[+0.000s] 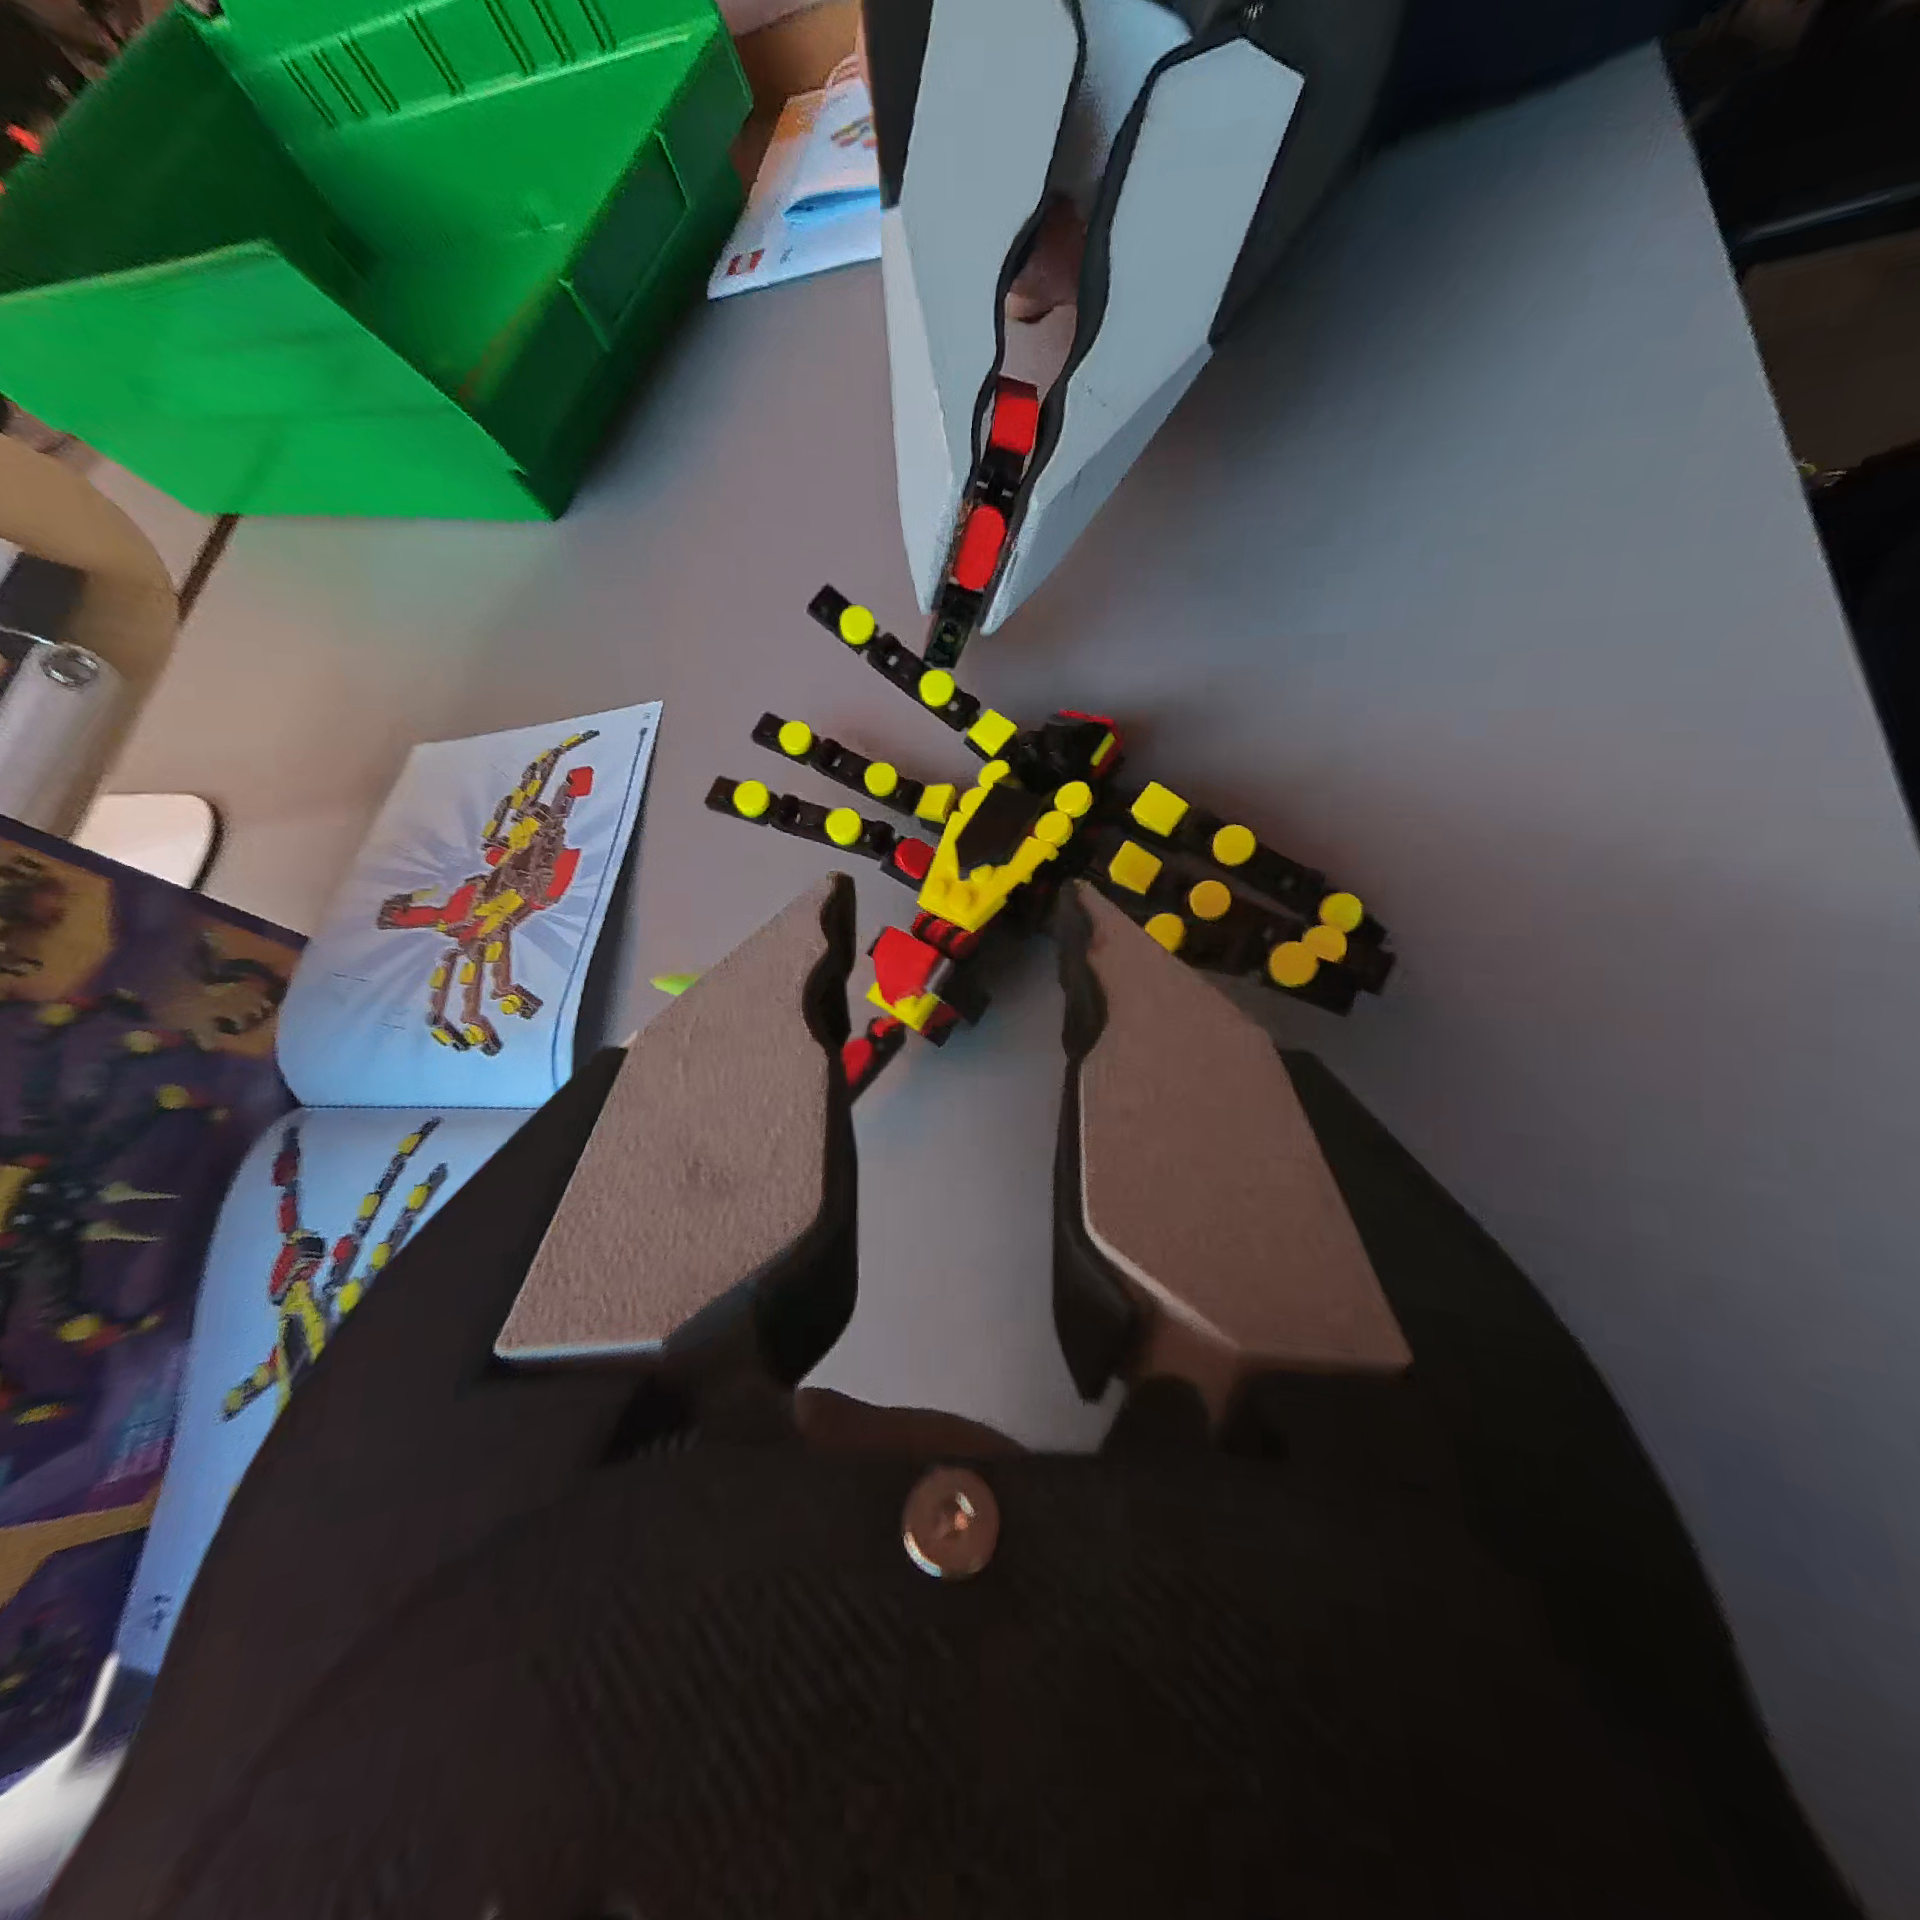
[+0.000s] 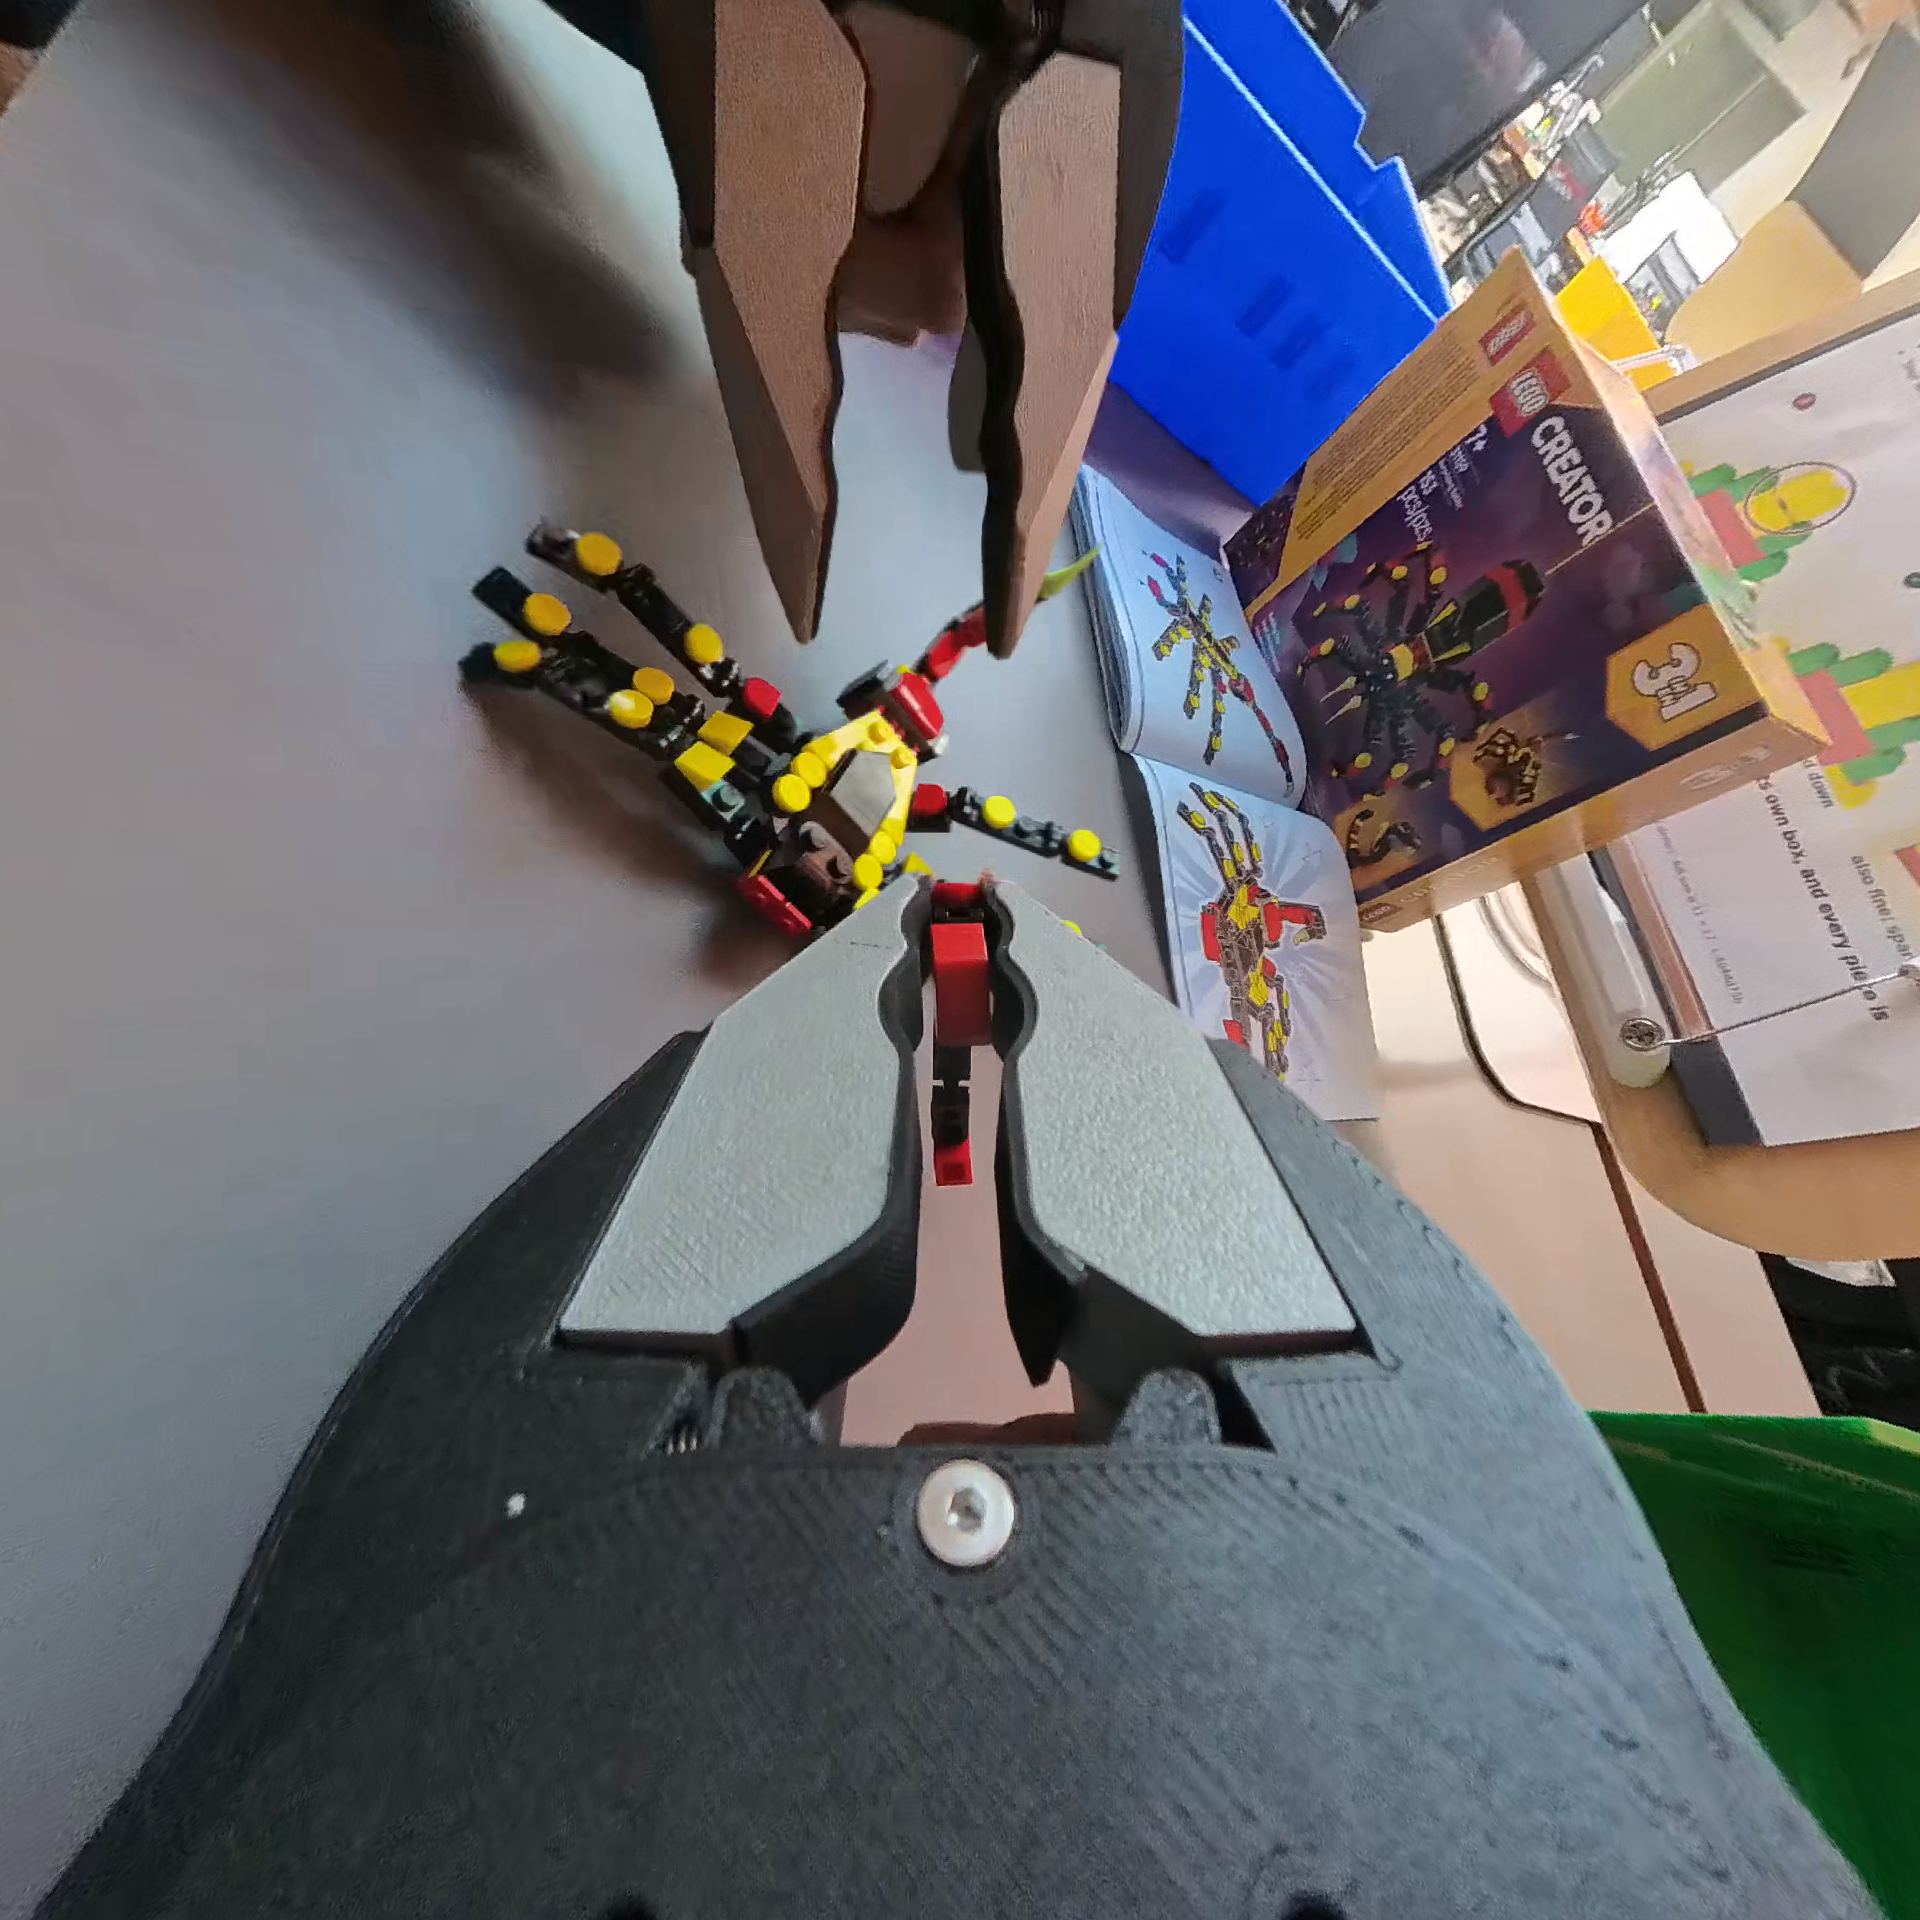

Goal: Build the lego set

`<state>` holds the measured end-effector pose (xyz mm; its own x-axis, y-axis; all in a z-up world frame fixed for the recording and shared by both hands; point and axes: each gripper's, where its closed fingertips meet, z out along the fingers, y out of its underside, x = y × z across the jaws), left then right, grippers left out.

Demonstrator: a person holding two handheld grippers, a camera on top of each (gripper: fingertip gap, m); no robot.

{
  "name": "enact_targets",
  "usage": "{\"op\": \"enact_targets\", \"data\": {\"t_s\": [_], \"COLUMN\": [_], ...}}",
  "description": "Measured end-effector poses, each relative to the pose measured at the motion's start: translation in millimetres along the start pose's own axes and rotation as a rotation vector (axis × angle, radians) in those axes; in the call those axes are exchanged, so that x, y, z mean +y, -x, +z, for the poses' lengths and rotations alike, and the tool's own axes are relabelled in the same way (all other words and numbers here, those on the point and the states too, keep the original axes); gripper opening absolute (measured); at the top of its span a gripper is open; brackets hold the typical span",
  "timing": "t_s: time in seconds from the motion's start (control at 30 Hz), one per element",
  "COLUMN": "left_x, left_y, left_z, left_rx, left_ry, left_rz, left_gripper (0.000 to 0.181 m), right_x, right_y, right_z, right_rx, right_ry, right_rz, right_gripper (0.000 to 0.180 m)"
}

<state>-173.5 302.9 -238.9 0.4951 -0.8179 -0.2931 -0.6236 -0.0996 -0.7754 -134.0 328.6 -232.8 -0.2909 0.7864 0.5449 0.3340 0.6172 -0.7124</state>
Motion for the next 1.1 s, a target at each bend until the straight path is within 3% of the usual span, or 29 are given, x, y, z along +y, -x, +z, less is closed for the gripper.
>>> {"op": "enact_targets", "data": {"t_s": [0.2, 0.4, 0.47, 0.53, 0.67, 0.87, 1.1], "left_x": [-42.5, -94.5, -106.7, -110.4, -99.3, -74.5, -75.0], "left_y": [19.7, 3.3, -1.8, -3.7, -3.0, 7.8, 15.8], "left_z": [-3.3, 26.4, 30.6, 32.4, 34.3, 46.1, 40.3], "left_rx": [-0.13, -0.024, 0.015, 0.026, 0.01, -0.152, -0.204], "left_ry": [-0.072, -0.177, -0.234, -0.257, -0.22, -0.05, -0.123], "left_rz": [-0.044, -0.118, -0.129, -0.131, -0.101, 0.085, 0.124], "left_gripper": [0.034, 0.038, 0.024, 0.007, 0.005, 0.005, 0.004], "right_x": [-33.3, -80.1, -81.9, -81.0, -66.9, -41.2, -26.9], "right_y": [-33.0, -36.4, -36.5, -34.6, -26.9, -24.6, -30.9], "right_z": [-26.5, -64.8, -68.6, -70.2, -66.5, -52.3, -57.3], "right_rx": [0.07, -0.133, -0.14, -0.143, -0.145, -0.058, -0.038], "right_ry": [-0.184, -0.539, -0.564, -0.557, -0.441, -0.241, -0.221], "right_rz": [0.125, 0.385, 0.399, 0.386, 0.314, 0.191, 0.209], "right_gripper": [0.004, 0.004, 0.004, 0.004, 0.005, 0.014, 0.024]}}
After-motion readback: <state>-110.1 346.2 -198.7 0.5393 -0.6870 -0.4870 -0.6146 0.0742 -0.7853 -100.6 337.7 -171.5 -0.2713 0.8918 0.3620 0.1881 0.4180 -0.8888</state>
